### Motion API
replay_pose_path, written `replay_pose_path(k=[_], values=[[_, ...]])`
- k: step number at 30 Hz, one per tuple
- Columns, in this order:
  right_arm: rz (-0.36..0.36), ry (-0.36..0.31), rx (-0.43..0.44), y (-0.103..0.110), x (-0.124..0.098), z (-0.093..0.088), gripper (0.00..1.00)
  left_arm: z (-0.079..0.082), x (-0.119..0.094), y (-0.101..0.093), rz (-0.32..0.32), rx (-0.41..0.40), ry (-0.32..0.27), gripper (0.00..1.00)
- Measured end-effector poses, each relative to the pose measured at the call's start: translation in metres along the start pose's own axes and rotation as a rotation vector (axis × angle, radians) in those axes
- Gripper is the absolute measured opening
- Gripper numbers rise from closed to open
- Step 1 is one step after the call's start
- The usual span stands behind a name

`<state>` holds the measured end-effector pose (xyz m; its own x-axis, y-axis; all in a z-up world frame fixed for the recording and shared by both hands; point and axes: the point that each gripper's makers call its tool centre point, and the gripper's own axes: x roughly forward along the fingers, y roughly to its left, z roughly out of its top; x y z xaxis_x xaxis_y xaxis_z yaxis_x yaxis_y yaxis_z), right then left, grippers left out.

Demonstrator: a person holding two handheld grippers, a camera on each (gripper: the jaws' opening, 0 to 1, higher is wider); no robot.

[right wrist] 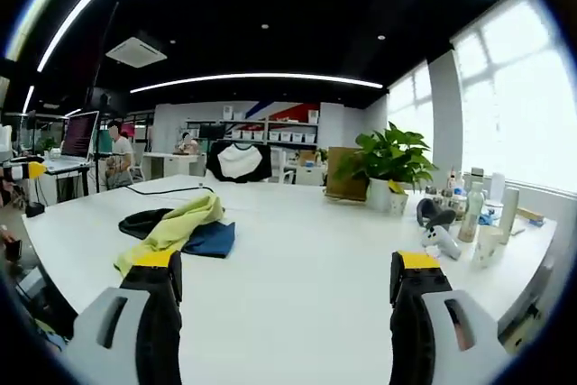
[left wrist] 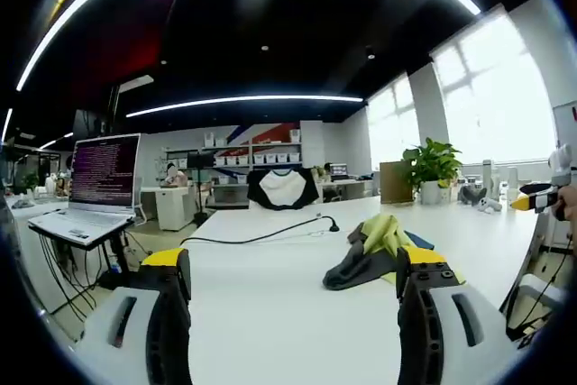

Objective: Fold the garment on the visible template until the final outline fits inside the template.

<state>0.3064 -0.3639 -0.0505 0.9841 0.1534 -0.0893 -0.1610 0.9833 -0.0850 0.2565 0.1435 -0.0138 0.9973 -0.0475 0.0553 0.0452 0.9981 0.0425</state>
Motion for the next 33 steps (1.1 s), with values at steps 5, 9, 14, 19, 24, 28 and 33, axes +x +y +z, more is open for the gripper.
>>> replay_pose_path(k=[5, 9, 14, 19, 24, 28, 33], values=[[-0.003, -0.002, -0.007, 0.0000, 0.0002, 0.0005, 0.99, -0.0005, 0.0005, -0.0002, -0.002, -0.001, 0.002, 1.00], [0.001, 0.001, -0.005, 0.0009, 0.0006, -0.0001, 0.99, -0.0003, 0.0006, -0.0002, -0.003, -0.001, 0.001, 1.00], [0.005, 0.005, -0.004, 0.0019, 0.0012, -0.0013, 0.98, -0.0006, 0.0007, -0.0006, -0.003, -0.002, 0.002, 1.00], [-0.004, 0.008, 0.001, 0.0003, 0.0011, -0.0022, 0.99, -0.0010, 0.0013, -0.0009, -0.004, -0.003, 0.003, 1.00], [-0.006, 0.010, -0.002, -0.0009, 0.0012, -0.0030, 0.99, -0.0033, 0.0022, -0.0004, -0.002, -0.005, 0.010, 1.00], [-0.007, 0.011, -0.002, -0.0010, 0.0010, -0.0028, 0.99, -0.0027, 0.0022, -0.0015, -0.007, -0.004, 0.009, 1.00], [-0.002, 0.014, -0.006, 0.0009, 0.0015, -0.0026, 0.98, -0.0029, 0.0021, -0.0011, -0.009, -0.005, 0.008, 1.00]])
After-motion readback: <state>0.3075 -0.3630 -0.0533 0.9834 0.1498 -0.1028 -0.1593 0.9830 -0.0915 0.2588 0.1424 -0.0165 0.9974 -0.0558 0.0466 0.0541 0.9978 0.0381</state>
